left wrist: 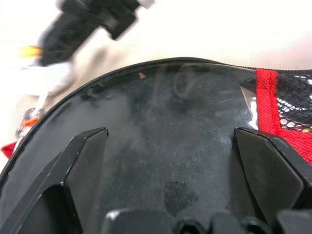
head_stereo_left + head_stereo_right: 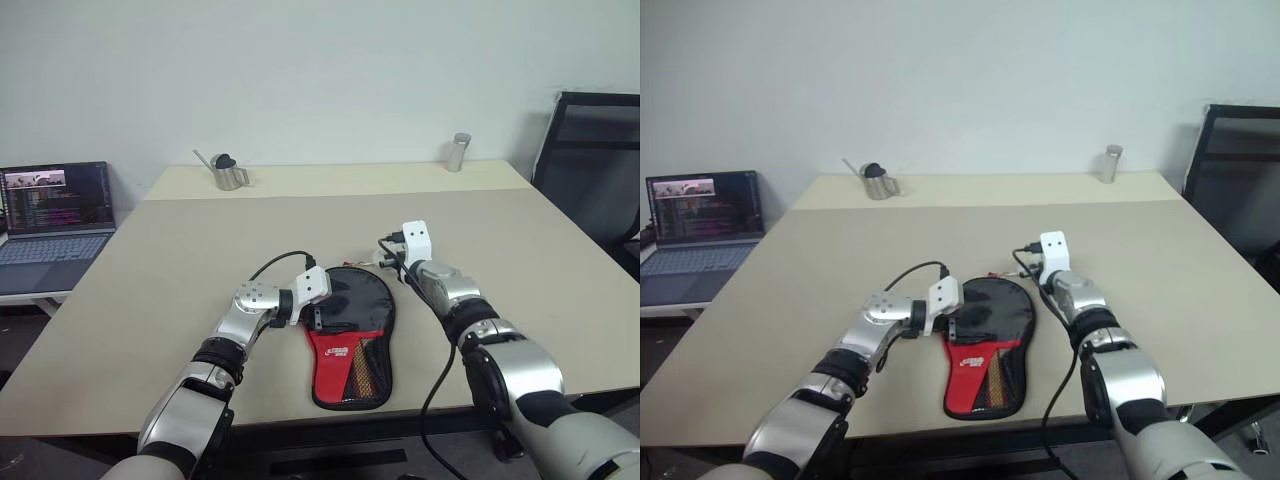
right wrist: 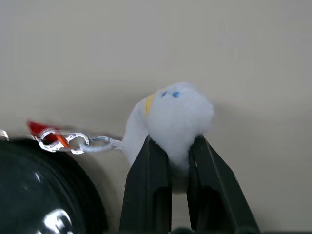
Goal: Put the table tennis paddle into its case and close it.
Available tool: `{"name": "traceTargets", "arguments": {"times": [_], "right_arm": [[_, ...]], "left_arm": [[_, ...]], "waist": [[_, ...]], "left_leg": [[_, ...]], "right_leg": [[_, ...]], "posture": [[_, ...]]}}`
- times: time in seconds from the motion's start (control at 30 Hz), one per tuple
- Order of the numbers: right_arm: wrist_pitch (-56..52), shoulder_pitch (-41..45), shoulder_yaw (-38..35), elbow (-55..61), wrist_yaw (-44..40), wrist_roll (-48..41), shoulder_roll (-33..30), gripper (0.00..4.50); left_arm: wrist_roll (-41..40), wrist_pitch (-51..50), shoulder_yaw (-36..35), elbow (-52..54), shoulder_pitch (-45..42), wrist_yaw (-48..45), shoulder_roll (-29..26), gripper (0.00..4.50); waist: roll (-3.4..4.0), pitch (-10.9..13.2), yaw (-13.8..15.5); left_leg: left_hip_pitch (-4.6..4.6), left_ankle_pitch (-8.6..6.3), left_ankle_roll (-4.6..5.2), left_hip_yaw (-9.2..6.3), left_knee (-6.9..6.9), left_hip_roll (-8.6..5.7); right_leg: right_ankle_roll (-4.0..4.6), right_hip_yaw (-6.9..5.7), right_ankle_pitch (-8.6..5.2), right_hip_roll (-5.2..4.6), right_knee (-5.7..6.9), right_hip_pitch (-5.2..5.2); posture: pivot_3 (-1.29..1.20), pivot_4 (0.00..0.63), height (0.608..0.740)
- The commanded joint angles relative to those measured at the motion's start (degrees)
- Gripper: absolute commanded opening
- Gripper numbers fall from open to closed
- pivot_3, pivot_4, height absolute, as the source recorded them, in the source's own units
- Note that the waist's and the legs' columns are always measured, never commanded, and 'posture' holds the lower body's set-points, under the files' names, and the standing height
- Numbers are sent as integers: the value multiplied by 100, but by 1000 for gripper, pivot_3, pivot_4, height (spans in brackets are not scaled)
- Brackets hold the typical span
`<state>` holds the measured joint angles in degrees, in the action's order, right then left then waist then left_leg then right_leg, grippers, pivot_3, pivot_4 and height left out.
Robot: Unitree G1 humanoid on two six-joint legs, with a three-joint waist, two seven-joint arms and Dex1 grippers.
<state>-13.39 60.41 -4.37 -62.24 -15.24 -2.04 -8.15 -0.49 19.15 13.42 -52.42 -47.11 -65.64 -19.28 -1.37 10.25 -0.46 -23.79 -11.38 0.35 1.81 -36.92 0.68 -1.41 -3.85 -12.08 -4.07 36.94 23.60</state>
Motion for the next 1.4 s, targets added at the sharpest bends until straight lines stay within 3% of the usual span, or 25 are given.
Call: {"name": "traceTargets", "arguments": {"times": [0.03,0.23,0.6,0.87,1.4], "right_arm": [[-283,-572,445,1412,-154,399,-363,44],[-1365,-2088,923,4249,-611,684,-1016,44],[-2661,-3134,817,6749,-1002,546,-1894,43],[-4370,-4705,637,9286,-1556,-98,-2452,43],[-6711,-6178,-187,11619,-2312,-2117,-2817,43]], "left_arm": [[405,-159,270,-468,206,19,75,4500],[447,-130,275,-639,111,40,141,4500],[470,-172,273,-871,-74,73,258,4500],[376,-362,146,-1009,-229,78,446,4500],[508,-277,220,-1212,-351,43,642,4500]], "waist": [[3,-2,46],[10,-12,130],[12,-15,196],[12,-19,224],[8,-21,217]], "left_leg": [[0,0,0,0,0,0],[-10,-3,3,-6,1,-6],[-11,-4,2,-9,3,-5],[-15,-8,0,-25,3,-4],[-29,-53,20,-35,7,-10]], "right_leg": [[0,-1,0,0,-1,0],[-2,-6,-5,-5,-11,0],[27,-26,-24,-8,-19,-1],[29,-32,-26,-24,-46,-14],[9,-54,-34,-57,-107,-35]], "posture": [[0,150,740],[0,150,740],[0,150,740],[0,150,740],[0,150,740]]}}
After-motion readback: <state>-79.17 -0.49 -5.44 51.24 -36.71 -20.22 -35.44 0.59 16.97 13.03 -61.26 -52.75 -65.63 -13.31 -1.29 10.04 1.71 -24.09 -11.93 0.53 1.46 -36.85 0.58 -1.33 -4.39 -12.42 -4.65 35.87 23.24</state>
